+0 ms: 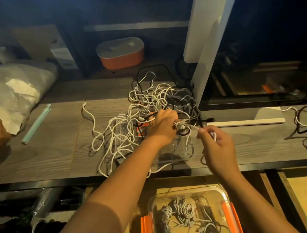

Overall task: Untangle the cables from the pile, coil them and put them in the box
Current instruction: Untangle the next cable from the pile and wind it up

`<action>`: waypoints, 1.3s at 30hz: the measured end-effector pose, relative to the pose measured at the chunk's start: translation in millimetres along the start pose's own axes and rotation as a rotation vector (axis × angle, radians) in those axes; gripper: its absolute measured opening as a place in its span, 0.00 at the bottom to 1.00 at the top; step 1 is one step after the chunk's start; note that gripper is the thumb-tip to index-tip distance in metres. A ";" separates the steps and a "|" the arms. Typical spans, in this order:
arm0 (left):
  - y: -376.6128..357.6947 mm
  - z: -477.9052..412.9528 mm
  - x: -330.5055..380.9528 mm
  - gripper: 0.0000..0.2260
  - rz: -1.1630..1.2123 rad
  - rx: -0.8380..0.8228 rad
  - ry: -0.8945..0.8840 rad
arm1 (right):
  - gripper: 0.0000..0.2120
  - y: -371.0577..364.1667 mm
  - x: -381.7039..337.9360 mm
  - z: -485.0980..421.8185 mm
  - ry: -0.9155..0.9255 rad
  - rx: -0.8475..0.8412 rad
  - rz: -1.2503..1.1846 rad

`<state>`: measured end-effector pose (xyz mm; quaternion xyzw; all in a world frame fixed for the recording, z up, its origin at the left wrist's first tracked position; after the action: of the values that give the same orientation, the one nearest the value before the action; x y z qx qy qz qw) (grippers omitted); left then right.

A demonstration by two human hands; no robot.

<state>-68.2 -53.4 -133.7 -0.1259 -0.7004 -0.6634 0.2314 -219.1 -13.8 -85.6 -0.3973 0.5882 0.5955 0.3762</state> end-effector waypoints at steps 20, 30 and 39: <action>31.2 30.7 18.0 0.14 0.096 0.192 -0.080 | 0.08 10.4 23.9 -21.1 -0.187 0.004 0.233; 44.4 31.6 14.7 0.33 0.431 -0.230 -0.009 | 0.24 4.1 5.0 -9.6 0.340 -0.192 0.712; 44.5 30.7 17.6 0.33 0.528 -0.310 -0.069 | 0.13 -11.8 9.8 -14.0 0.459 -0.242 0.733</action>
<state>-66.7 -21.4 -86.7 -0.3600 -0.5411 -0.6746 0.3499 -211.8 -27.7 -99.2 -0.3257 0.6844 0.6504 -0.0493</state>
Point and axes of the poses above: each hand's wrist, its own z-axis away from the middle knuckle, its own y-axis out of the back of the hand, x = y × z, the point moved 3 cm from there along -z, towards the middle knuckle, and after that the axes turned 7 degrees about x, right-handed, at the moved point
